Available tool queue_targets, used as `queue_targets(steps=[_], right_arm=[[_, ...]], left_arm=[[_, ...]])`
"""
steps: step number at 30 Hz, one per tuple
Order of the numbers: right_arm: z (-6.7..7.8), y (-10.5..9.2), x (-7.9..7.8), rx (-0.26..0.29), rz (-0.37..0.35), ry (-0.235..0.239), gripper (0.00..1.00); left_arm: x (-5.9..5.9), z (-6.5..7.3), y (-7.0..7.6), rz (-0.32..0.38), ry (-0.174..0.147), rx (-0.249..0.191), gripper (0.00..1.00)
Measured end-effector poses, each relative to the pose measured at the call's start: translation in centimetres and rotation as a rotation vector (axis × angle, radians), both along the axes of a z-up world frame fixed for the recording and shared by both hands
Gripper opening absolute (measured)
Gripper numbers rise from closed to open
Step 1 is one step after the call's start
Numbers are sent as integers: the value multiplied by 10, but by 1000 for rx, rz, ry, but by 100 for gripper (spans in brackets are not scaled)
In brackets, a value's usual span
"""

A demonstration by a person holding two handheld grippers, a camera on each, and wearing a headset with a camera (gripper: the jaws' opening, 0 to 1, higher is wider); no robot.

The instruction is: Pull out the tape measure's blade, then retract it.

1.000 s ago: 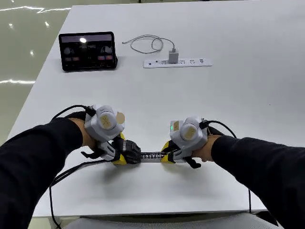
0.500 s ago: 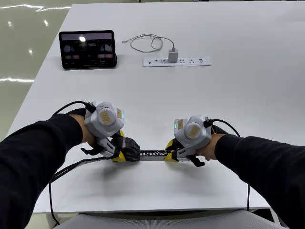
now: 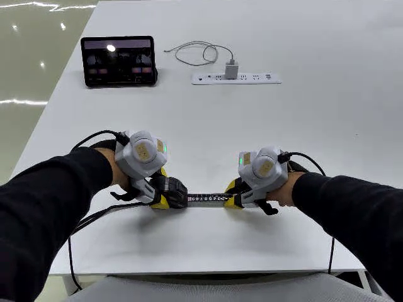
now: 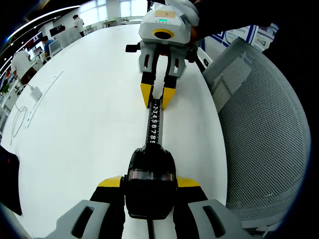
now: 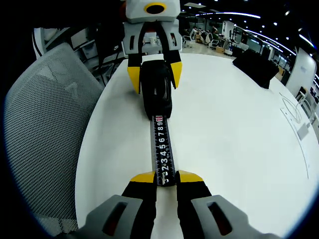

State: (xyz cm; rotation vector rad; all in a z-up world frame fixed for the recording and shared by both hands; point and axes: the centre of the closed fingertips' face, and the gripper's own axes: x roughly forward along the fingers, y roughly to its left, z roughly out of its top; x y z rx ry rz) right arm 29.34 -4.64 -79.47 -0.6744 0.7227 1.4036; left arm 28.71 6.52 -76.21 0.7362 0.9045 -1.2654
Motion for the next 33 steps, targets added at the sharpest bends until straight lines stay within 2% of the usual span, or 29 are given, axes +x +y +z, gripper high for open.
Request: queue_targets(steps=[11,17,33], right_arm=[[-2,-8,0,5,-26,6,10],[-1,-12,-1,16,-34,5,10],[-1,-20,-2,3,-17,3,10]], left_arm=[[2,0,0,22,-1,-22,33],[1,-1,-1,5,2,-13,33],[1,-1,-1,-4,9,2,33]])
